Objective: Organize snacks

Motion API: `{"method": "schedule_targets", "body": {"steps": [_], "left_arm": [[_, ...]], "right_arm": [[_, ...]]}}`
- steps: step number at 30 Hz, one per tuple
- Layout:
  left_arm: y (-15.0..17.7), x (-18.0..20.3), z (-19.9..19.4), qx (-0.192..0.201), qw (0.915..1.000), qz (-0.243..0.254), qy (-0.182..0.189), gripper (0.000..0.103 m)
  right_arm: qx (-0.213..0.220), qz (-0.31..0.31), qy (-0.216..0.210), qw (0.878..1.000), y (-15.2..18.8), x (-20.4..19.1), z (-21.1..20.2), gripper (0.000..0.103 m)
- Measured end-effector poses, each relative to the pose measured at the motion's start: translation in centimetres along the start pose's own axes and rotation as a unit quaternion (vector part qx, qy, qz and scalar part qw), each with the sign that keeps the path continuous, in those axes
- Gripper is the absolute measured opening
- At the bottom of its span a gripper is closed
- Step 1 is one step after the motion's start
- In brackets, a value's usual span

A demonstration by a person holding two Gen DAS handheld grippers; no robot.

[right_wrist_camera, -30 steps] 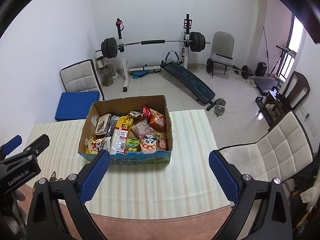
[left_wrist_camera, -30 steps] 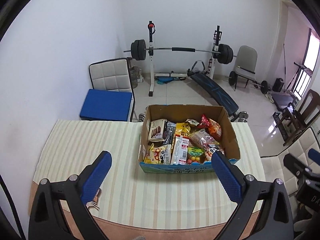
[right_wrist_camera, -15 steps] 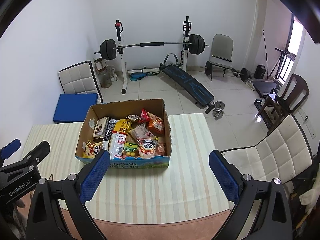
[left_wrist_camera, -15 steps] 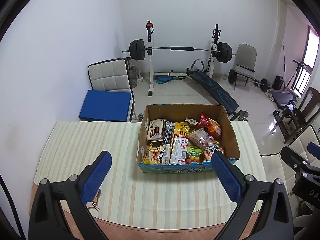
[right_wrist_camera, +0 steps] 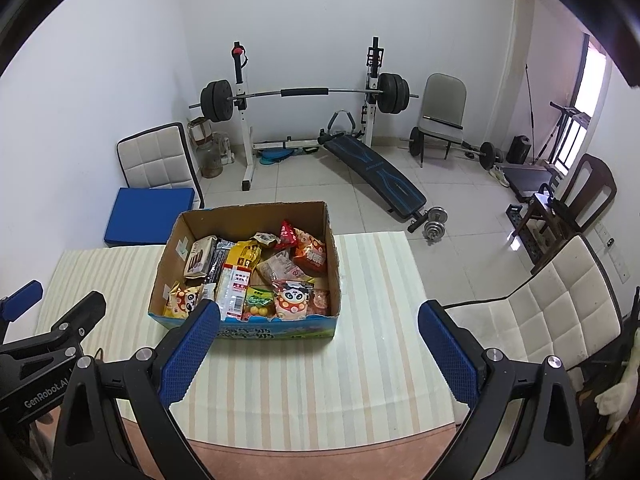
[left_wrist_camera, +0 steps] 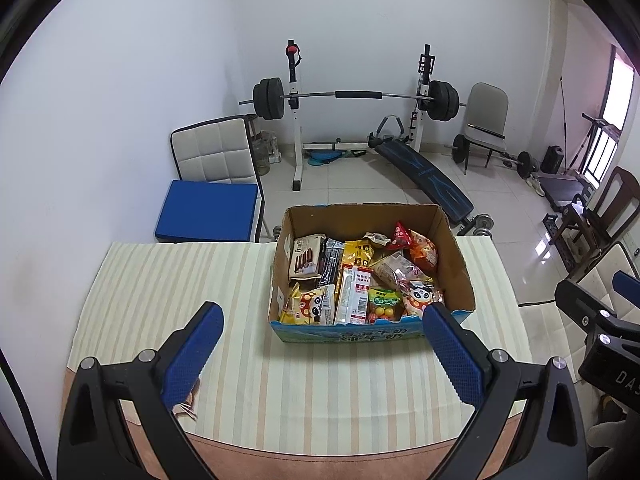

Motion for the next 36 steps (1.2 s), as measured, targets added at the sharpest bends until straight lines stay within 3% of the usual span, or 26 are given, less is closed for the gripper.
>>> {"method": "schedule_targets", "body": {"steps": [36], "left_arm": [[-0.5,0.2,-1.3,0.005,1.0,0.004,0.008,0.102]], "right_arm": [[0.013,-0.01,-0.001,1.0,-0.6,0.6,-1.4,0.101]]}}
Point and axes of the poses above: each gripper's, at about its wrist camera, not at the fingertips, and z roughly the way its jaws point, x to its right, y to its underside, the point moved 8 cm from there along z, roughly the way its jaws point, and after that the axes turned 9 degrees about -z, right-handed, at the moved point
